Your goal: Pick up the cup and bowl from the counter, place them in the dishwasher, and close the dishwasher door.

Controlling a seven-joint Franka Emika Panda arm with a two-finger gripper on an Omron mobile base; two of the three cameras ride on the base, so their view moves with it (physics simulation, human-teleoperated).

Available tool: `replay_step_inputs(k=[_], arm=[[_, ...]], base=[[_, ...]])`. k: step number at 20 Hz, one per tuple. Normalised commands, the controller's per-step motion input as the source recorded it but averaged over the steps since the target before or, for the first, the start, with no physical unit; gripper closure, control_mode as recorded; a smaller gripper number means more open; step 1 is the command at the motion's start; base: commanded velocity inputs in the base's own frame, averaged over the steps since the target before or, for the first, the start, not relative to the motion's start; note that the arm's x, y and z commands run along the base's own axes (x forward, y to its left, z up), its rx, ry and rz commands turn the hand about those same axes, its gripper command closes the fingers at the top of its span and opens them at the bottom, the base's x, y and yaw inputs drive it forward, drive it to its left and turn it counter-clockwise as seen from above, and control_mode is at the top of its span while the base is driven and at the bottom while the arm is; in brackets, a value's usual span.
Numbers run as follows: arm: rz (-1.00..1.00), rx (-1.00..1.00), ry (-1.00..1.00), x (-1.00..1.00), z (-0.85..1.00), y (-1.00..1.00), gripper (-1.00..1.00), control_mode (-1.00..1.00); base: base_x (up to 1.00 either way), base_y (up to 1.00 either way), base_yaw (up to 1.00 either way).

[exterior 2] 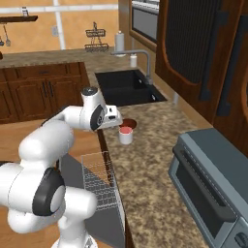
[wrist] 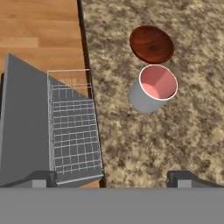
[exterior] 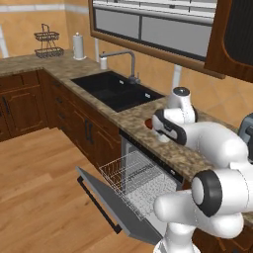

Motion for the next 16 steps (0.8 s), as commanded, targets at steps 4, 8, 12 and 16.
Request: replay_step_inputs(k=[4, 8, 12, 16], arm=[[0.00, 0.00, 0.04, 0.39, -0.19, -0.03, -1.00, -1.00], [0.00, 0.00, 0.04, 0.30, -0.21, -0.23, -1.00, -1.00], [0.00, 0.00, 0.05, 0.28, -0.20, -0.17, -1.00, -1.00], [0.00, 0.00, 0.01, 0.35, -0.16, -0.03, -1.00, -1.00]], base=[[0.00, 0.00, 0.00], [0.00, 0.00, 0.00], [0.00, 0.00, 0.00], [0.00, 0.00, 0.00]])
